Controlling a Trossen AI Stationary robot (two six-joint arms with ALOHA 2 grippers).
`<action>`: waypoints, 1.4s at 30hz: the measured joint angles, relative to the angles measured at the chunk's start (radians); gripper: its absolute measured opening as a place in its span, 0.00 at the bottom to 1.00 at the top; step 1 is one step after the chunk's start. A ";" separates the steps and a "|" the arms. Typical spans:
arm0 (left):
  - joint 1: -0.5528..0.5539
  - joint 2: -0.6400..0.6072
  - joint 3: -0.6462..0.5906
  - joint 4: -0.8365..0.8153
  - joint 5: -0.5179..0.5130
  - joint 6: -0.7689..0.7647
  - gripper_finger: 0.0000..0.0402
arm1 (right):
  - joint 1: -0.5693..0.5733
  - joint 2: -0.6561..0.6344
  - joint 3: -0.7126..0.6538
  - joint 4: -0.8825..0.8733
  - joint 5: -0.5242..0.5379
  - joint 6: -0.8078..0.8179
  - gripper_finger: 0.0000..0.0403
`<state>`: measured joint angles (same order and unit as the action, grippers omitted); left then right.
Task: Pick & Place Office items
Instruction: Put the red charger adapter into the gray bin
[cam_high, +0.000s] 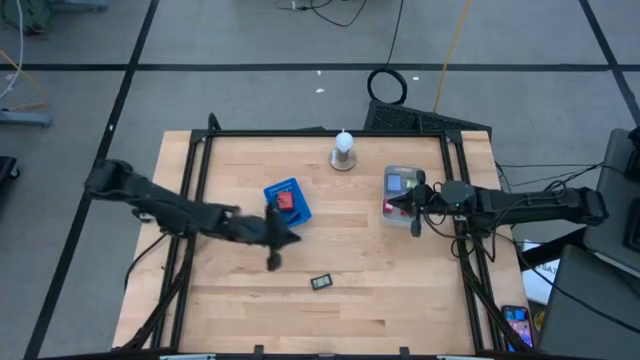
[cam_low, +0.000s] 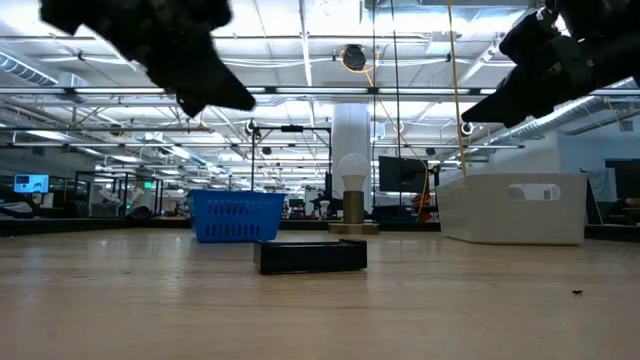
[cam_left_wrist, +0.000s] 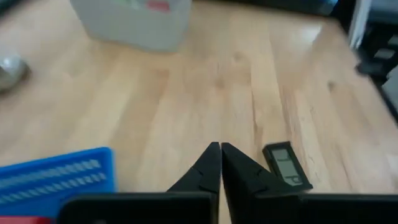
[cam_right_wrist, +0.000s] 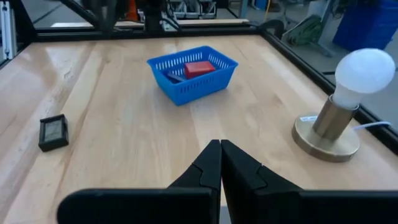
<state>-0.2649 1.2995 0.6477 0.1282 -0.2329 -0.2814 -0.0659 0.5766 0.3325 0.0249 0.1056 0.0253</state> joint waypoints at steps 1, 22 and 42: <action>-0.007 0.051 0.049 -0.037 -0.001 -0.014 0.05 | 0.000 0.000 -0.001 0.001 -0.001 0.007 0.00; -0.063 0.695 0.717 -0.631 0.140 -0.046 0.83 | 0.001 0.000 -0.003 0.001 -0.005 0.033 0.00; -0.060 0.672 0.719 -0.625 0.223 0.031 0.86 | 0.001 0.000 -0.003 0.001 -0.005 0.037 0.00</action>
<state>-0.3254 1.9714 1.3666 -0.4966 -0.0102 -0.2502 -0.0654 0.5770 0.3290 0.0255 0.1005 0.0628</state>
